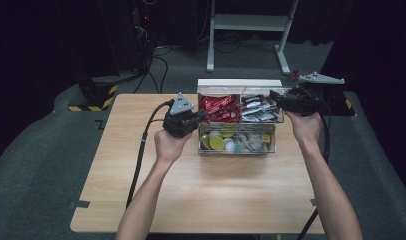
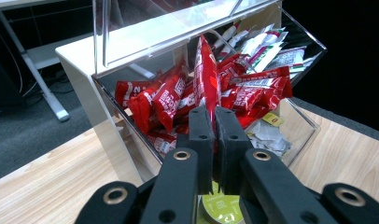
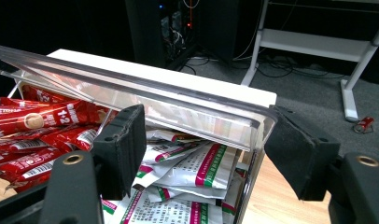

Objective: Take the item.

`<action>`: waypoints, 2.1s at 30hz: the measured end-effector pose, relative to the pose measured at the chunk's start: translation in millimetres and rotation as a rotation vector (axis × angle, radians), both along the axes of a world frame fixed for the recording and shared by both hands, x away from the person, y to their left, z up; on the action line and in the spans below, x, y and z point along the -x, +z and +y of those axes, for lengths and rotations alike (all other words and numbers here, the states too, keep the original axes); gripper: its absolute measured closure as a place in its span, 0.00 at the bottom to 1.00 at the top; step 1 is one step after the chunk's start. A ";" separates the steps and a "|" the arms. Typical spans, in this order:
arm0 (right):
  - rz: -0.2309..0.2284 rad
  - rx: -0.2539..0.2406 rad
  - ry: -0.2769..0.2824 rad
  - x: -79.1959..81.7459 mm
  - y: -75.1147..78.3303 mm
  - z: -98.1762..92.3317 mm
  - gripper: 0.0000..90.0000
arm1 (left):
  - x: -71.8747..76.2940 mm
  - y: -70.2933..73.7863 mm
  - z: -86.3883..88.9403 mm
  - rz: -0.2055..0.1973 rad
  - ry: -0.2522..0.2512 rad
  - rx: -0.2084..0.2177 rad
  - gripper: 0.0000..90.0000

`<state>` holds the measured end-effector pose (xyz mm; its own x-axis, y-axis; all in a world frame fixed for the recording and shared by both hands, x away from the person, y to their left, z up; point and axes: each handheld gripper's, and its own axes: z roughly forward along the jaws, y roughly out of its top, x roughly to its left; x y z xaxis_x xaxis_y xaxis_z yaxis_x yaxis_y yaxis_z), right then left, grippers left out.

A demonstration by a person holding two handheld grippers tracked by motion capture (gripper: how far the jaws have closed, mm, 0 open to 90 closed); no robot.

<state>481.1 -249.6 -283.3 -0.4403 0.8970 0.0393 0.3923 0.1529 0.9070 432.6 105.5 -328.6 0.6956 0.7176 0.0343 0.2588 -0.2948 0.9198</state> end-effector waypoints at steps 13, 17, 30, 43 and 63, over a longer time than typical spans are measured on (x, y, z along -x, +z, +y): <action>0.006 -0.012 0.001 -0.7 -0.3 -0.7 0.33 | 10.6 3.5 12.7 0.001 -0.012 0.020 0.97; 0.008 -0.010 0.002 -0.9 0.0 -0.8 0.33 | 14.0 4.1 18.1 0.003 -0.011 0.029 0.97; 0.011 -0.016 0.000 -0.8 -0.1 -0.8 0.33 | 27.3 3.0 34.2 0.002 -0.007 0.049 0.97; 0.014 -0.021 0.003 -0.1 0.9 -2.3 0.34 | 36.5 -2.1 49.2 0.004 0.011 0.075 0.97; 0.016 -0.024 0.002 0.6 0.7 -2.8 0.34 | 49.3 -11.4 77.3 -0.002 0.057 0.102 0.97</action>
<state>480.5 -252.4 -282.6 -0.4415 0.8947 0.0680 0.4060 0.1316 0.9043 383.3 182.8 -340.0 0.6533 0.7561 -0.0393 0.2708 -0.1848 0.9447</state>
